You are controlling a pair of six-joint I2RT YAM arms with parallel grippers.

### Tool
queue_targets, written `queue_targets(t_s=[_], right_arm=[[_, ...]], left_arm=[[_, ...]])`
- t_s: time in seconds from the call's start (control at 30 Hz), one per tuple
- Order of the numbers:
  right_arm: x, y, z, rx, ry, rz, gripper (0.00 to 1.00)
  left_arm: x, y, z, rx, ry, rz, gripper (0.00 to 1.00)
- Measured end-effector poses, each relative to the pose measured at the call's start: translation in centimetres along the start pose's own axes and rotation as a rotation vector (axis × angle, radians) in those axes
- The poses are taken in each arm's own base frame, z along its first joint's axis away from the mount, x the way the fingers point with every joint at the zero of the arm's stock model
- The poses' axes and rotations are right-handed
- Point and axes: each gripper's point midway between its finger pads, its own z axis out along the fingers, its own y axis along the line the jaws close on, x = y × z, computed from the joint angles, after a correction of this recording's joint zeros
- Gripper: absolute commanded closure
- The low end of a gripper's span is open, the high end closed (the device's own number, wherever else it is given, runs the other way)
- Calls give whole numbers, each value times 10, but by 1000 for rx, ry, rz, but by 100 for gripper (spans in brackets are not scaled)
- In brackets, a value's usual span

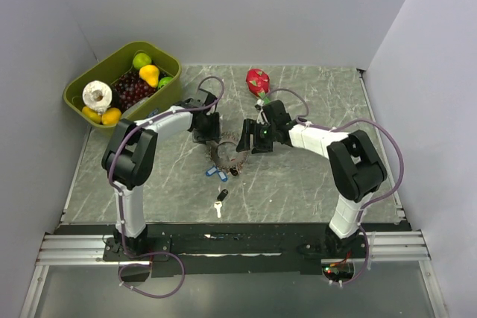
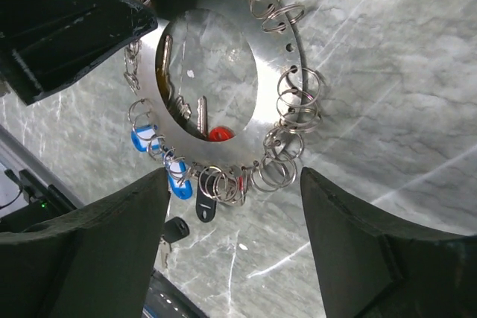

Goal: Put the keys on the keyring

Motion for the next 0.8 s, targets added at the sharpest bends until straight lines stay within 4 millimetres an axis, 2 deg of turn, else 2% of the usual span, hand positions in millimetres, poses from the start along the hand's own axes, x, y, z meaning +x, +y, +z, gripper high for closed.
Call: queue_targets(t_s=[0.23, 0.43, 0.53, 0.67, 0.8], right_arm=[[13, -5, 15, -16, 57, 41, 28], [13, -5, 16, -19, 58, 45, 28], [11, -8, 16, -12, 55, 47, 28], [6, -16, 13, 12, 40, 46, 27], [0, -20, 10, 34, 25, 33, 27]], left_arm=[[11, -2, 3, 45, 6, -6, 57], [39, -1, -7, 90, 20, -27, 62], [50, -3, -11, 106, 16, -37, 62], [74, -13, -19, 119, 43, -15, 60], [87, -21, -25, 127, 64, 10, 48]])
